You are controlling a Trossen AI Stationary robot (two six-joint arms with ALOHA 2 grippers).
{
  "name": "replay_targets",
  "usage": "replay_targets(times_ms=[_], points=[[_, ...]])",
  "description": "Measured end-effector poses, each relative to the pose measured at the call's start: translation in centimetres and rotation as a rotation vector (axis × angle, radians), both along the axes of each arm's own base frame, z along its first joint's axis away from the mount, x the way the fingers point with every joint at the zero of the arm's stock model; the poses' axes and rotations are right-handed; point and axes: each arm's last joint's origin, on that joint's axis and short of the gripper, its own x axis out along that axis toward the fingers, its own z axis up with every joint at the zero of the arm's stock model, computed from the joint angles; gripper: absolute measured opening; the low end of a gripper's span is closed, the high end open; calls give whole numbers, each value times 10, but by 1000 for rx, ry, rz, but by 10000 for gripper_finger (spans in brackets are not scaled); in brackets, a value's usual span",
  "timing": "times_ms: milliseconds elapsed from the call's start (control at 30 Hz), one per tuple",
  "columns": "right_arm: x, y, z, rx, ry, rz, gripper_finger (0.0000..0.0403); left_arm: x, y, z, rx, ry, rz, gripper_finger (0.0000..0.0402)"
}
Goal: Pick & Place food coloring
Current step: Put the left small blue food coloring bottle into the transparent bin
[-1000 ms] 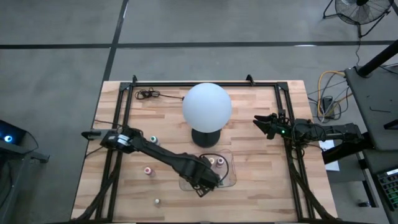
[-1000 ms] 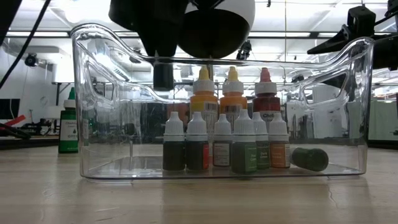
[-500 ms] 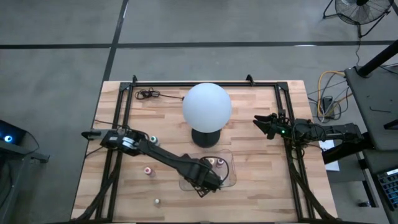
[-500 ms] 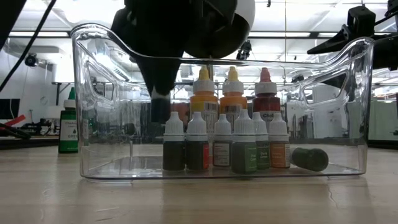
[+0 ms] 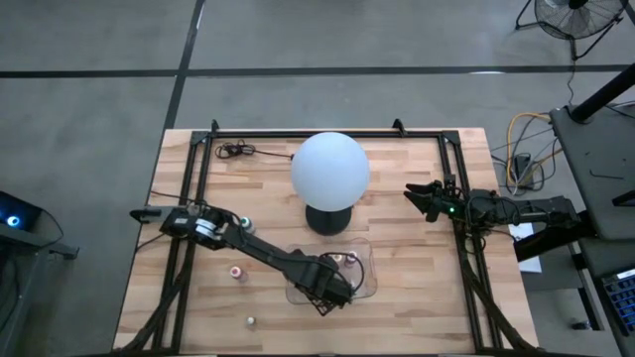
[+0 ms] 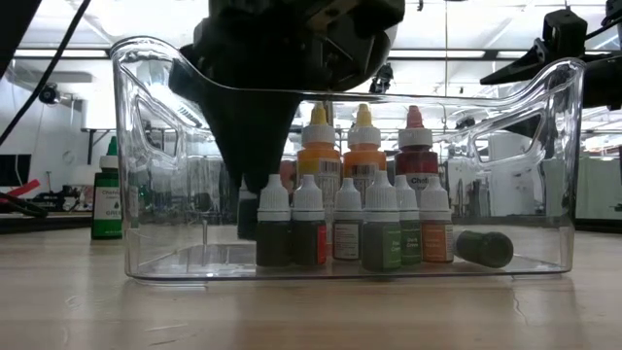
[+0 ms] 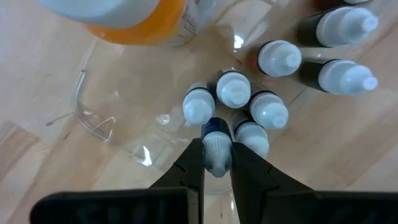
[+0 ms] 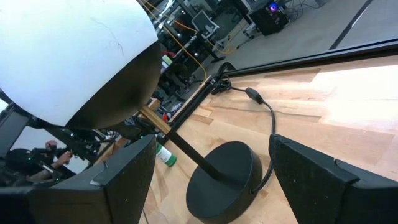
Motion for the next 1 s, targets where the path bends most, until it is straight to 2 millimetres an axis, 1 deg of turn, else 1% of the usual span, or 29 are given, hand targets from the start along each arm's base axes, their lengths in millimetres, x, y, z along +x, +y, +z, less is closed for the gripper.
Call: replay_targets(times_ms=[167, 333, 667, 933, 1000], points=[[0, 0, 0, 0, 0, 0, 302, 0, -1, -7, -6, 2, 0, 28], [0, 0, 0, 0, 0, 0, 302, 0, -1, -7, -10, -5, 0, 32], [0, 0, 0, 0, 0, 0, 302, 2, -1, -7, -16, -19, -22, 72], [0, 0, 0, 0, 0, 0, 302, 1, -1, -5, -17, -11, -22, 77], [0, 0, 0, 0, 0, 0, 302, -1, 0, -1, -21, -18, -22, 78]])
